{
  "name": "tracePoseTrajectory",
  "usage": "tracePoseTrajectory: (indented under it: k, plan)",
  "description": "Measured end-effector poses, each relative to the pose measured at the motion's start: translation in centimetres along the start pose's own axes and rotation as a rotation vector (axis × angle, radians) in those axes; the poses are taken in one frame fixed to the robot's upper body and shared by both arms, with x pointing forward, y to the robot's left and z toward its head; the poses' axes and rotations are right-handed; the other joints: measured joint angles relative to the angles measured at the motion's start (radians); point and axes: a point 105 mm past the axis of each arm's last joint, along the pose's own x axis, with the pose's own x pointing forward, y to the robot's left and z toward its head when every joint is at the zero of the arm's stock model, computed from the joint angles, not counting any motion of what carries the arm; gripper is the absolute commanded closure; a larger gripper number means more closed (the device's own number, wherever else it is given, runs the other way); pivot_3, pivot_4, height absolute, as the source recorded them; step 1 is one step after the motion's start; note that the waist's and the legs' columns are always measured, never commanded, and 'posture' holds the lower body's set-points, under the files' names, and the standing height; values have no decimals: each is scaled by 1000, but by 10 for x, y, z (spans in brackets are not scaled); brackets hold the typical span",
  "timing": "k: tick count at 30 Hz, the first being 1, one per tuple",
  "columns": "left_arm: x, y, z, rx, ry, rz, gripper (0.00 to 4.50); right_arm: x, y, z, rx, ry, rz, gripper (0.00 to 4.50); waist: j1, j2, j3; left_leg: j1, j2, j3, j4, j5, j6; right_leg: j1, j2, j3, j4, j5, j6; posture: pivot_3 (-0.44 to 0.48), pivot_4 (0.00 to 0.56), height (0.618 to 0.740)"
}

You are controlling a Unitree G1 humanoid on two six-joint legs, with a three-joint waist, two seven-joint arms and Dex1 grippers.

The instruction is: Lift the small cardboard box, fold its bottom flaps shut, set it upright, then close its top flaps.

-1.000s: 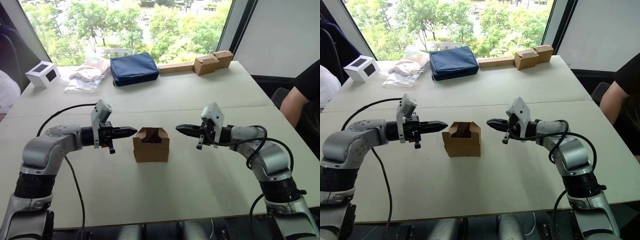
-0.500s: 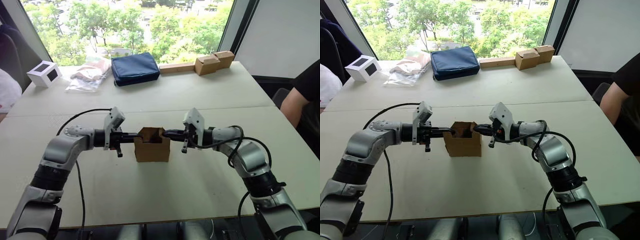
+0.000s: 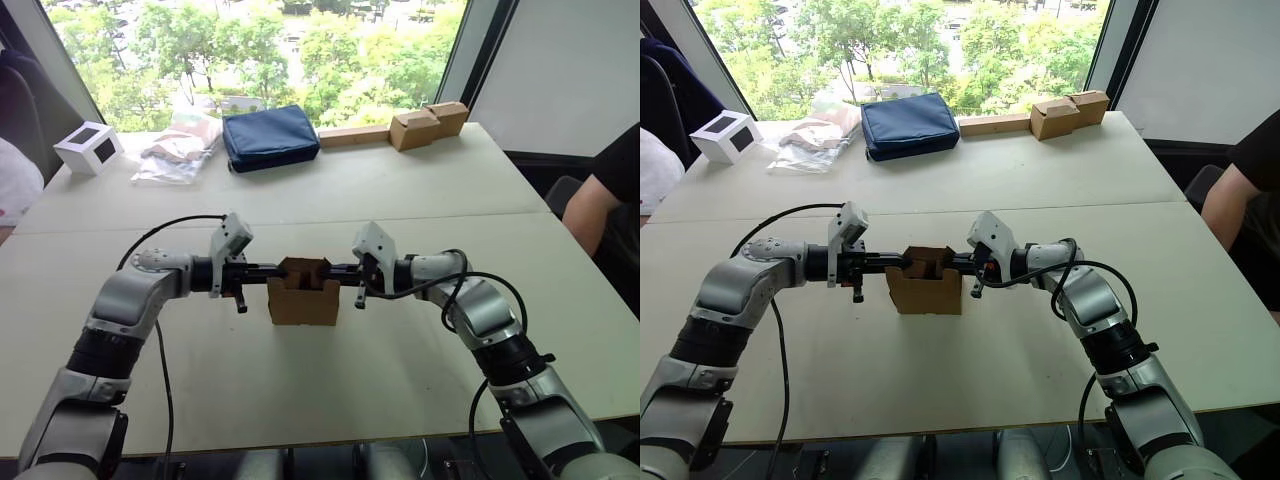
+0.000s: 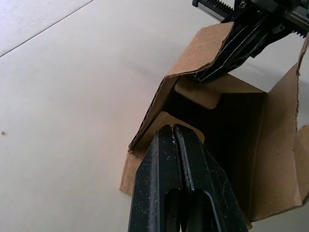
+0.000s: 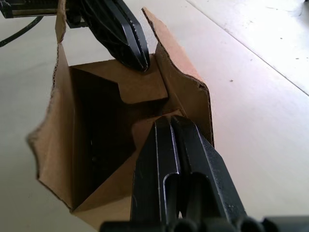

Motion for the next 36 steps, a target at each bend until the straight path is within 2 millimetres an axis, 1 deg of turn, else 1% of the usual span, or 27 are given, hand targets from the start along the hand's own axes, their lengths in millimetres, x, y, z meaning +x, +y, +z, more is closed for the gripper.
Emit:
tracePoseTrajectory:
  k: [4,8,9,10,11,13,16,18,20,21,23,24,26,27,30,32,36]
  plan:
    - [-1,0,1,-24,-13,-3,4469,0,-1,1,-10,1,7,4500,0,0,0,0,0,0,0,0,0,0,0,0,0,0,0,0,150,737]
    - [-13,4,17,-90,-108,-4,4469,-5,-3,6,12,-38,12,4500,0,0,0,0,0,0,0,0,0,-1,0,0,0,0,0,0,150,737]
    - [-20,8,26,-95,-144,10,4469,-11,-4,14,21,-71,9,4500,1,0,0,0,0,0,0,0,0,-1,0,0,0,0,0,0,150,737]
    - [-23,11,29,-96,-156,17,4469,-14,-5,17,23,-85,8,4500,1,0,0,0,0,0,0,0,0,0,0,0,0,0,0,0,150,737]
    - [-28,17,36,-104,-183,31,4469,-21,-6,25,27,-114,2,4500,2,0,0,0,0,0,0,0,0,0,0,0,0,0,0,0,150,737]
    - [-35,26,44,-113,-213,55,4469,-31,-8,36,32,-154,-12,4500,2,0,0,0,0,0,0,0,0,0,0,-1,0,0,0,0,150,737]
    - [-42,50,49,-178,-282,107,4469,-50,-11,57,91,-258,-42,4500,2,0,0,0,0,0,0,0,0,0,0,-1,0,0,0,0,150,737]
    - [-42,67,46,-200,-290,156,4469,-61,-8,68,107,-297,-43,4500,2,0,0,0,0,0,0,0,0,0,0,-2,0,0,0,0,150,737]
    - [-34,77,32,-225,-252,164,4469,-67,1,74,85,-277,-30,4500,2,0,0,0,-1,0,0,0,0,0,0,-2,0,0,0,0,150,737]
    - [-24,77,20,-249,-224,144,4469,-66,9,74,61,-253,-20,4500,2,0,0,0,-1,0,0,-1,1,0,0,-2,0,0,0,0,150,737]
    - [-9,74,4,-280,-174,100,4469,-60,20,66,4,-181,-17,4500,2,-1,0,-1,-2,0,0,-1,1,0,0,-1,0,0,0,0,150,737]
    - [0,71,-3,-294,-148,74,4469,-54,25,59,-29,-139,-19,4500,1,-2,1,-1,-2,0,0,-1,1,-1,0,-2,0,0,0,0,150,737]
    - [11,69,-10,-306,-123,46,4469,-45,37,50,-48,-102,-11,4500,1,-2,1,-3,-2,0,1,-1,1,-2,0,-2,0,0,1,0,150,737]
    - [13,70,-12,-303,-109,41,4469,-42,44,51,-60,-107,1,4500,-2,-2,1,-4,-1,0,1,-1,1,-4,0,-2,1,0,1,0,150,737]
    - [18,68,-11,-274,-85,16,4469,-38,58,57,-116,-104,23,4500,-2,-2,1,-4,-1,0,1,-1,1,-4,0,-2,1,0,1,0,150,737]
    - [21,65,-17,-268,-54,-7,4469,-32,67,54,-136,-85,50,4500,-1,-2,1,-4,-1,0,1,-1,1,-3,0,-2,1,0,1,0,150,737]
    - [25,60,-22,-273,-33,-46,4469,-20,67,39,-174,-22,20,4500,0,-2,1,-4,-1,0,2,-1,1,-3,0,-2,1,0,1,0,150,737]
